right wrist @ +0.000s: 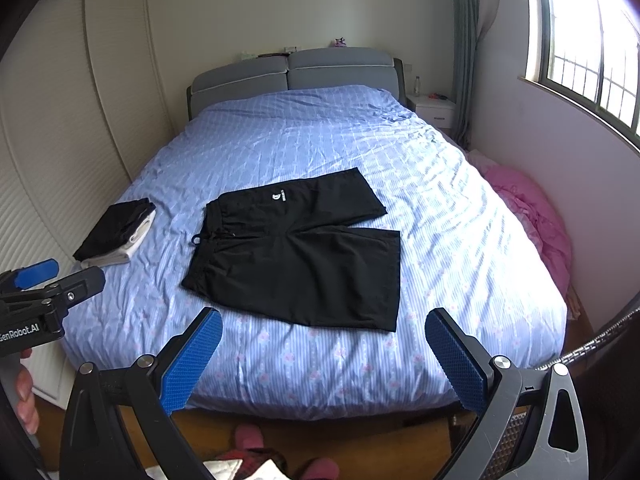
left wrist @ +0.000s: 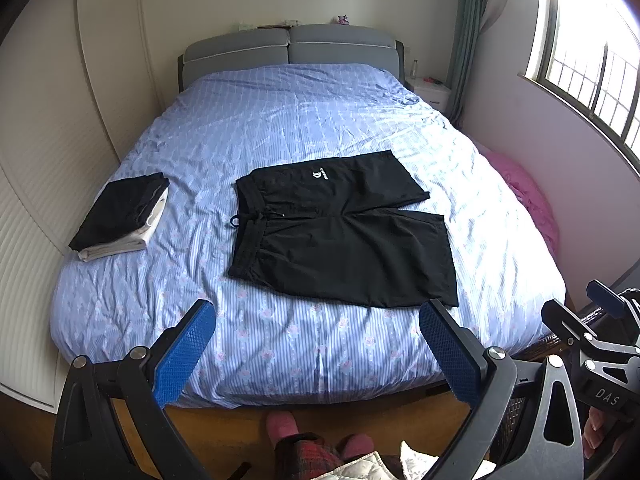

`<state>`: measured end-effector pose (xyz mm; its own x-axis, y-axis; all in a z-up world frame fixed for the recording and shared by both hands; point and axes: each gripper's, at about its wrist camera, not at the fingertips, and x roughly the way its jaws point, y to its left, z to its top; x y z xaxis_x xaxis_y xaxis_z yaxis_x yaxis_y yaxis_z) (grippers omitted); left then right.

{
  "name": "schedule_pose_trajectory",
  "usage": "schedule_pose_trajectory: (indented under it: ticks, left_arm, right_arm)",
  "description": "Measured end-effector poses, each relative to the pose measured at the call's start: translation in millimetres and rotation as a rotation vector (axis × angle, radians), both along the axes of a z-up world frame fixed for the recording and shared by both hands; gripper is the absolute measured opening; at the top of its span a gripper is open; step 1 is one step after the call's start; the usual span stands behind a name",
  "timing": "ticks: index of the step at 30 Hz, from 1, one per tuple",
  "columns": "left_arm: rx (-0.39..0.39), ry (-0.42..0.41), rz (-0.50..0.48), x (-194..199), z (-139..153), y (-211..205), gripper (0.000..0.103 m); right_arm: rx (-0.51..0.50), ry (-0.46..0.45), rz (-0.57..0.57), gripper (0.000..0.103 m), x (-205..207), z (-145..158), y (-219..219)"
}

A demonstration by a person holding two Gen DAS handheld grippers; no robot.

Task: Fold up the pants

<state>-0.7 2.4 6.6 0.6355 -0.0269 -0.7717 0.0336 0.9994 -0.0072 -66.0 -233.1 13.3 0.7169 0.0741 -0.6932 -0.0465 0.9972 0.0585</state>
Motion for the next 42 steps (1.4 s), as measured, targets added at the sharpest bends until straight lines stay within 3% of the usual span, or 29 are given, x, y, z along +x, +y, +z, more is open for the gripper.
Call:
schedule_pose_trajectory:
  ticks: [8, 13, 18, 25, 34, 37, 42]
  left_arm:
    - [0.004, 0.05, 0.028, 18, -22, 14, 0.103]
    - [-0.012, 0.113, 0.081, 39, -52, 40, 0.103]
    - [-0.059, 0.189, 0.12, 75, -97, 72, 0.103]
    - [-0.117, 0.298, 0.139, 151, -167, 100, 0.102]
    - [-0.155, 0.439, 0.14, 219, -265, 112, 0.1]
    - [-0.219, 0.498, 0.171, 227, -297, 118, 0.099]
    - [-0.389, 0.603, 0.261, 232, -346, 130, 0.092]
  right_arm:
    - [-0.003, 0.049, -0.01, 0.102, 12, -18, -4]
    - [0.025, 0.131, -0.039, 0.103, 31, -48, -2]
    - [0.076, 0.236, -0.068, 0.102, 64, -94, 5]
    - [0.15, 0.397, -0.191, 0.102, 125, -159, 5]
    - [0.211, 0.489, -0.357, 0.102, 180, -241, 3]
    - [0.237, 0.528, -0.391, 0.101, 194, -268, -3]
    - [0.309, 0.589, -0.469, 0.095, 206, -312, -16]
